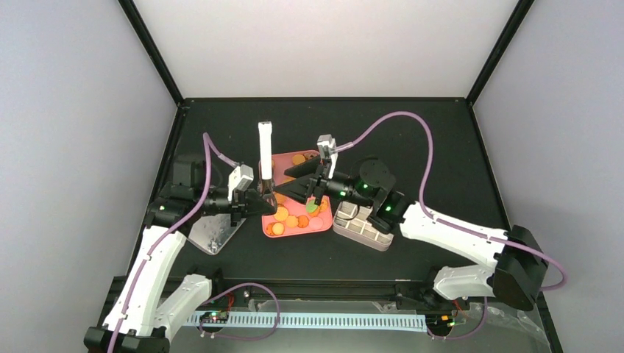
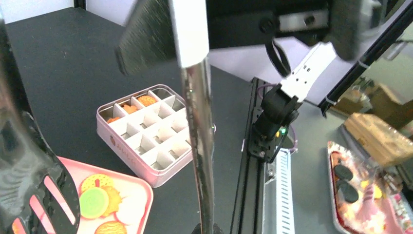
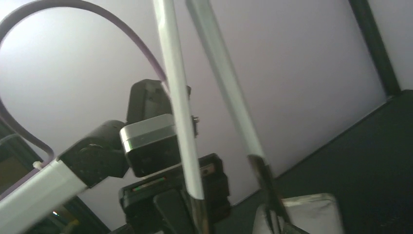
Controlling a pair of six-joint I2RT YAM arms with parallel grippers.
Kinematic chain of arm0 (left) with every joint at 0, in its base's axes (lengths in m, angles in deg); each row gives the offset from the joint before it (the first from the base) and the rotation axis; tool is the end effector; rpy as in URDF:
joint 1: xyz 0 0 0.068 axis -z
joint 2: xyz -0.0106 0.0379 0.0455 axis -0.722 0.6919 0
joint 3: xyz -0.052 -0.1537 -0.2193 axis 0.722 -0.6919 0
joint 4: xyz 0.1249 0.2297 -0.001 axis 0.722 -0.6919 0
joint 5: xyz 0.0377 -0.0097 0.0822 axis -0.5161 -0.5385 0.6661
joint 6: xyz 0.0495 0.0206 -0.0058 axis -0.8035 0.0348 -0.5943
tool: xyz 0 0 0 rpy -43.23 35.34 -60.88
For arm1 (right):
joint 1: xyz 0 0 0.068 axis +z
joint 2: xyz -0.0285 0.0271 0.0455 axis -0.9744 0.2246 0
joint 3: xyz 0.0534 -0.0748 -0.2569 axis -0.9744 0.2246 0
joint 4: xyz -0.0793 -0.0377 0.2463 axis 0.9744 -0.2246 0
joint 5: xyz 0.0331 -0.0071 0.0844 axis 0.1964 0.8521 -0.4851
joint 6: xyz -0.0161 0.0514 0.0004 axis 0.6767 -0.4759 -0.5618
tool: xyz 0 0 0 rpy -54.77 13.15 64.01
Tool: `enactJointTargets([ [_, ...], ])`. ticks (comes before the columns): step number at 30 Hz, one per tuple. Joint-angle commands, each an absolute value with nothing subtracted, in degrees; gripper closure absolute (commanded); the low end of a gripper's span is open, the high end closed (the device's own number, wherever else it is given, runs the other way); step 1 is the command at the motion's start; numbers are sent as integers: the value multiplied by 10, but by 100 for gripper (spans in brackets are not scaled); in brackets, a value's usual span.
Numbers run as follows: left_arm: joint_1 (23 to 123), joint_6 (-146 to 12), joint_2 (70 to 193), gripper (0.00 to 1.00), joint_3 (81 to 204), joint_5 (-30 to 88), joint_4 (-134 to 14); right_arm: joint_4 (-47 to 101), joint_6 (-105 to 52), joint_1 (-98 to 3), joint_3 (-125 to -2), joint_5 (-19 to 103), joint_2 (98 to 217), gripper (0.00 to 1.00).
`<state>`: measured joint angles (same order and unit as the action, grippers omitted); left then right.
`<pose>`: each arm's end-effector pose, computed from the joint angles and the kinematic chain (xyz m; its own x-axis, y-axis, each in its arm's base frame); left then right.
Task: Pack the cookies
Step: Pass from the right arm to the left, then pass from the left arm to the right
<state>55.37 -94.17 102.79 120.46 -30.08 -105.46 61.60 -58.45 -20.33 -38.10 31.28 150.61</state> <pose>0.1400 -0.0559 0.3251 -0.3926 0.1718 -0.9035 0.9078 0.2300 -0.3508 0.1561 0.2582 0.3422 -0.5258 0.2735 -0.8055 -0.8150 0.1091 0.5690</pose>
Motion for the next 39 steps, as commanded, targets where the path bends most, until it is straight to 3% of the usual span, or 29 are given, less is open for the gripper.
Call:
enactJointTargets([
  [1,557,-1065,1021,98,1236,-281,-1129,485,-521,-239,-412,268,1480,16],
  [8,568,-1105,1025,98,1231,-277,-1157,403,-457,-261,-506,150,1512,2],
  [20,587,-1172,1031,98,1244,-273,-1228,338,-393,-261,-600,93,1591,4],
  [28,590,-1204,1043,98,1248,-256,-1254,342,-402,-260,-611,16,1614,26],
  [34,590,-1213,1043,99,1253,-234,-1249,346,-401,-260,-587,15,1599,46],
  [39,591,-1201,1036,98,1248,-194,-1226,348,-395,-260,-561,44,1573,56],
])
